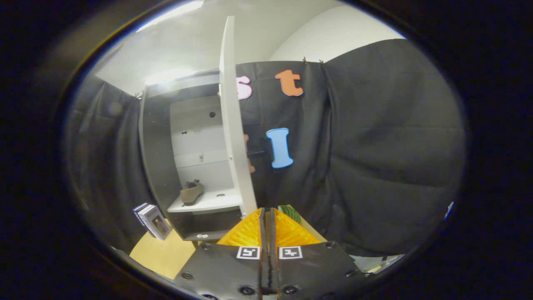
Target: Open the shoe cabinet door, grab the shoes and put them into the shoe cabinet, then close the shoe cabinet door.
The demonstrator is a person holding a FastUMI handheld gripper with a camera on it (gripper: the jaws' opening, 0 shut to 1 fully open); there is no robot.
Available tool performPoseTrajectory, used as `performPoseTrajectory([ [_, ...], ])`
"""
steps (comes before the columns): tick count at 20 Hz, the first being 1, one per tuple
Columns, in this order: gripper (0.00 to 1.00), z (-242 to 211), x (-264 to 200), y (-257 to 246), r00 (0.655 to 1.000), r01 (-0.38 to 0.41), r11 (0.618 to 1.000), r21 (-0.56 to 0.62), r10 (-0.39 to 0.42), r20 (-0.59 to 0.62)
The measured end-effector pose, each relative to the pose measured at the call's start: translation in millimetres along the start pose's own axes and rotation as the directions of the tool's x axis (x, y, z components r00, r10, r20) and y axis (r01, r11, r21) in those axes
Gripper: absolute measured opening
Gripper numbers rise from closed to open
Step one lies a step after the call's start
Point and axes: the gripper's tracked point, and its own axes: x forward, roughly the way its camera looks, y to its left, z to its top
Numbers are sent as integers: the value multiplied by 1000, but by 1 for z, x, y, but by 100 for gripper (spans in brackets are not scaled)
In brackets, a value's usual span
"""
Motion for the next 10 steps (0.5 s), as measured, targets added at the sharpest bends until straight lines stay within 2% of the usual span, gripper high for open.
performPoseTrajectory([
  [3, 2, -12, -6, 25, 999, -34, 998, -54, 33, -16],
  [6, 2, -28, 5, 62, 994, -96, 992, -77, 92, -51],
  [10, 2, -38, 25, 96, 992, -127, 988, -89, 124, -36],
])
